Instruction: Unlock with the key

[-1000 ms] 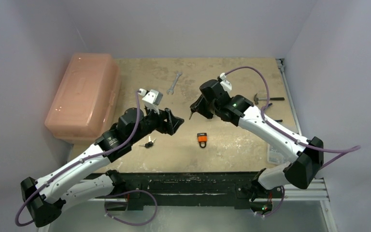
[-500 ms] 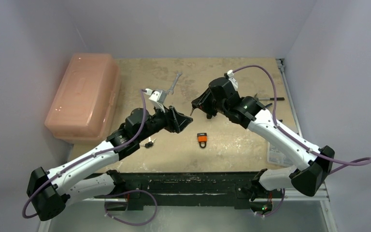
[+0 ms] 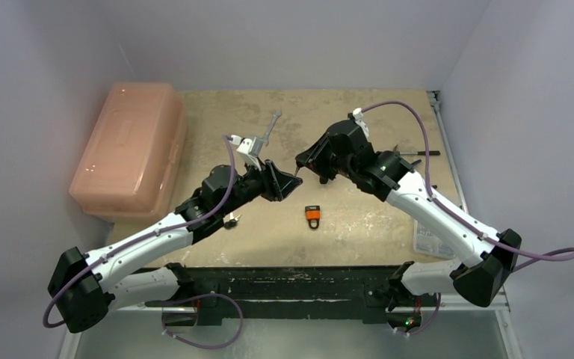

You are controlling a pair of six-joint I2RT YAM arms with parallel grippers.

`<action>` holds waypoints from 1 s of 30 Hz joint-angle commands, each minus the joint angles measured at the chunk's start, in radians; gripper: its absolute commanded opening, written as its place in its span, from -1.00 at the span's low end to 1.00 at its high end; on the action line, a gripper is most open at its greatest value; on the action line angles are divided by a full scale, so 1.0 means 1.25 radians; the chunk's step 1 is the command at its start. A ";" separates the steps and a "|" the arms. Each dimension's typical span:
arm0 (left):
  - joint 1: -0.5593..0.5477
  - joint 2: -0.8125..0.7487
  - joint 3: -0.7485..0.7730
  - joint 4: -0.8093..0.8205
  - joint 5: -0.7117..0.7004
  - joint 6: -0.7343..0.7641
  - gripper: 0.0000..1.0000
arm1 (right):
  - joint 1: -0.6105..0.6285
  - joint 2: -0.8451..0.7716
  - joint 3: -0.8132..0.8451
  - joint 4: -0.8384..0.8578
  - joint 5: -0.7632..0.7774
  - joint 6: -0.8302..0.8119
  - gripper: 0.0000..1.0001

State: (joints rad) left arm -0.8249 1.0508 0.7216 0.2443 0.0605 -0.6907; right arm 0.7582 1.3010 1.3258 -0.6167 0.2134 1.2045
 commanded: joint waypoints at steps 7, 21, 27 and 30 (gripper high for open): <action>0.004 0.040 0.011 0.081 -0.010 -0.013 -0.59 | -0.003 -0.041 -0.022 0.022 -0.007 -0.010 -0.75; 0.005 -0.012 0.097 -0.085 -0.020 -0.037 -1.00 | -0.003 -0.146 -0.137 0.224 -0.040 -0.256 0.95; 0.007 -0.060 0.205 -0.296 0.066 -0.030 -1.00 | -0.003 -0.291 -0.264 0.460 -0.165 -0.492 0.98; 0.008 -0.072 0.291 -0.425 0.099 -0.042 -1.00 | -0.003 -0.398 -0.336 0.548 -0.259 -0.603 0.96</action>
State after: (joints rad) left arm -0.8200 0.9970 0.9436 -0.0750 0.1028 -0.7231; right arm 0.7540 0.9367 0.9691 -0.1658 0.0494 0.7017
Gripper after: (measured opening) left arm 0.035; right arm 0.986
